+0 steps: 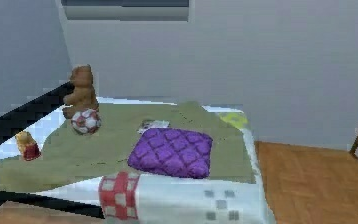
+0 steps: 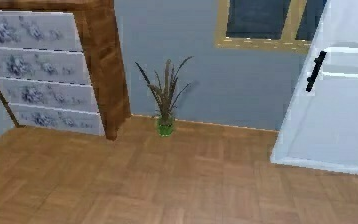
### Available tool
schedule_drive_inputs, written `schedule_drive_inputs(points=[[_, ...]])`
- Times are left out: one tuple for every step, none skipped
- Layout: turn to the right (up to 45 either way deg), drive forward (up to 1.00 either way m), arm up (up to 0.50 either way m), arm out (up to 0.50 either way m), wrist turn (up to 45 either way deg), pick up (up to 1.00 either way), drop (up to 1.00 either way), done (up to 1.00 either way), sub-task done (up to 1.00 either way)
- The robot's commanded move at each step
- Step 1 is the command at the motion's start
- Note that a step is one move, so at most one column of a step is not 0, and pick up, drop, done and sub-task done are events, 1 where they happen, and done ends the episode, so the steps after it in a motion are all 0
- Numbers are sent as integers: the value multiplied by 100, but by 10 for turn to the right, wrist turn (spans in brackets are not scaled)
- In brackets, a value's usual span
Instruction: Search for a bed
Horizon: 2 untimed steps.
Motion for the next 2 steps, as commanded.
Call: schedule_drive_inputs(points=[[-120,0,0,0,0,0,0,0,0],[0,0,0,0,0,0,0,100,0]])
